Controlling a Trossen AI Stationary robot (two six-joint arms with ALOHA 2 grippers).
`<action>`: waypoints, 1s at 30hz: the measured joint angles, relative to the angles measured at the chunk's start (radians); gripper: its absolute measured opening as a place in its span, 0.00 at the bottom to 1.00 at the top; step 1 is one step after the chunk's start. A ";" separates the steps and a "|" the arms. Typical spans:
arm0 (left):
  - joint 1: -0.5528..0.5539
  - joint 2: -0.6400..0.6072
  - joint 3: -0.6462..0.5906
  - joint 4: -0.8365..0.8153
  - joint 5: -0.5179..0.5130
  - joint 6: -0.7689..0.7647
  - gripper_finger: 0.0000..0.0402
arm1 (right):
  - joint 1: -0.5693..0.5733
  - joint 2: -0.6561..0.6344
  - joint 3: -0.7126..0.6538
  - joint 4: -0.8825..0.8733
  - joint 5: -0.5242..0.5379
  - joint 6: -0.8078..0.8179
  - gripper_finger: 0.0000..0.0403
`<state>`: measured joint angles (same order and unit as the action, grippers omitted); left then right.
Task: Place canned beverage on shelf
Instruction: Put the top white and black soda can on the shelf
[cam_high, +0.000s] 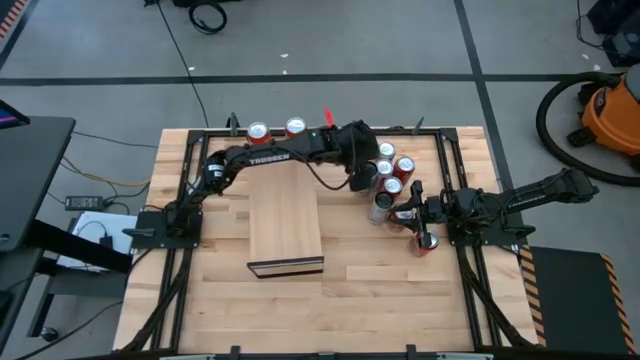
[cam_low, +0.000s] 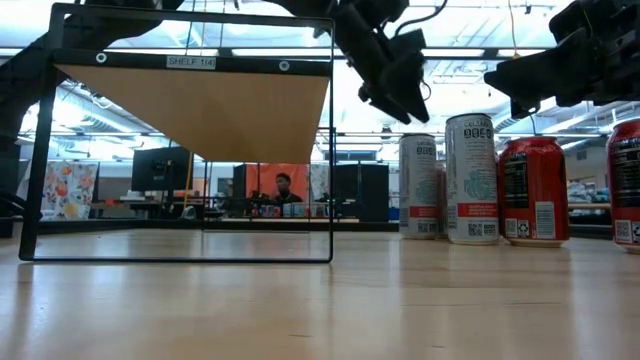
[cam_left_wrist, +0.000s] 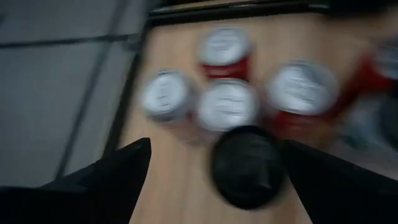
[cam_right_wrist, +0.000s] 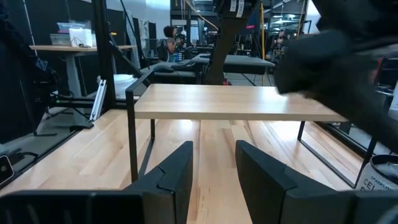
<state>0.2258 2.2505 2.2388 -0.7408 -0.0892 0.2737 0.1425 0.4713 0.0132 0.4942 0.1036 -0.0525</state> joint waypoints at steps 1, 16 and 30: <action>0.006 0.000 0.007 -0.028 0.063 0.023 0.93 | 0.000 0.000 0.000 0.000 0.000 0.000 0.32; 0.057 0.030 0.009 -0.006 0.228 0.075 0.93 | 0.000 0.000 0.000 0.013 0.000 -0.003 0.32; 0.059 0.085 0.007 0.016 0.233 0.043 0.93 | 0.000 0.000 0.000 0.011 -0.001 -0.003 0.32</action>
<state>0.2844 2.3355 2.2463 -0.7252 0.1438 0.3168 0.1425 0.4713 0.0132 0.5053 0.1028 -0.0559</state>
